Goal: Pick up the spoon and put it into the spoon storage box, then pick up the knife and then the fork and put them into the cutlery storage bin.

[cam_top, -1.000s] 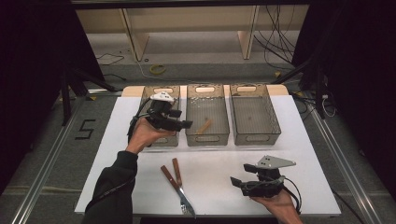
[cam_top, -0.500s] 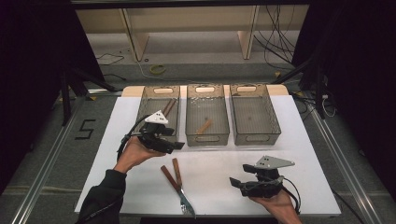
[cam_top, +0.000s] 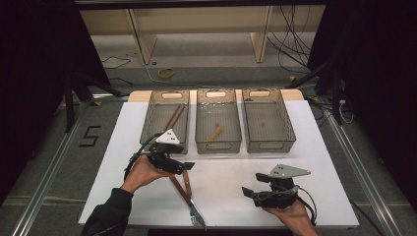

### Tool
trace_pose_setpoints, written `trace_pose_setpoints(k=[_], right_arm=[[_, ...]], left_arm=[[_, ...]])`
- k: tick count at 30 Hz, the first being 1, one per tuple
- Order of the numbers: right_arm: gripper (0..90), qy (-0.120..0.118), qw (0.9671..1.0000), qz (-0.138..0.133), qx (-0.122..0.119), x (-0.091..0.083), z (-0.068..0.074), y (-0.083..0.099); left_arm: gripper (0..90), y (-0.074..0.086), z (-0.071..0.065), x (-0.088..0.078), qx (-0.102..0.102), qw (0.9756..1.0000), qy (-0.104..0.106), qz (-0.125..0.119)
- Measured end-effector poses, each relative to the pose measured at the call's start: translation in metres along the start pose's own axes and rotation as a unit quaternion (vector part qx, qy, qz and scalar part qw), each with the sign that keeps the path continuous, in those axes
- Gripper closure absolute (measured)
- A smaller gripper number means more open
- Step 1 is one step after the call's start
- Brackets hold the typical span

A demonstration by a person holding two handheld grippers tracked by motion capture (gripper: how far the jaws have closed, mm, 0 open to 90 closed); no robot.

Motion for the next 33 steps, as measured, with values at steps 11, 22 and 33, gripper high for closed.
trace_pose_setpoints(k=[11, 22, 33], right_arm=[[27.9, -0.002, 1.0000, 0.000, 0.000, 0.001, 0.000, 0.000], [27.9, -0.002, 1.0000, 0.001, 0.000, 0.001, 0.000, 0.001], [27.9, -0.003, 1.0000, 0.003, 0.001, 0.001, 0.000, 0.001]], left_arm=[[27.7, 0.011, 0.001, 0.016, 0.015, 0.9992, -0.003, 0.036], [39.9, 0.019, 0.000, 0.033, 0.020, 0.9972, -0.002, 0.072], [67.4, 0.025, 0.004, 0.046, 0.021, 0.9944, -0.002, 0.104]])
Point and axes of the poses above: each handheld gripper's, and its own axes: x roughly forward along the jaws, y roughly out of its underside, z roughly to its left, the point moved 4 cm from there along x, roughly forward along the jaws, and after that the axes turned 2 degrees about -z, right-handed, at the moved point
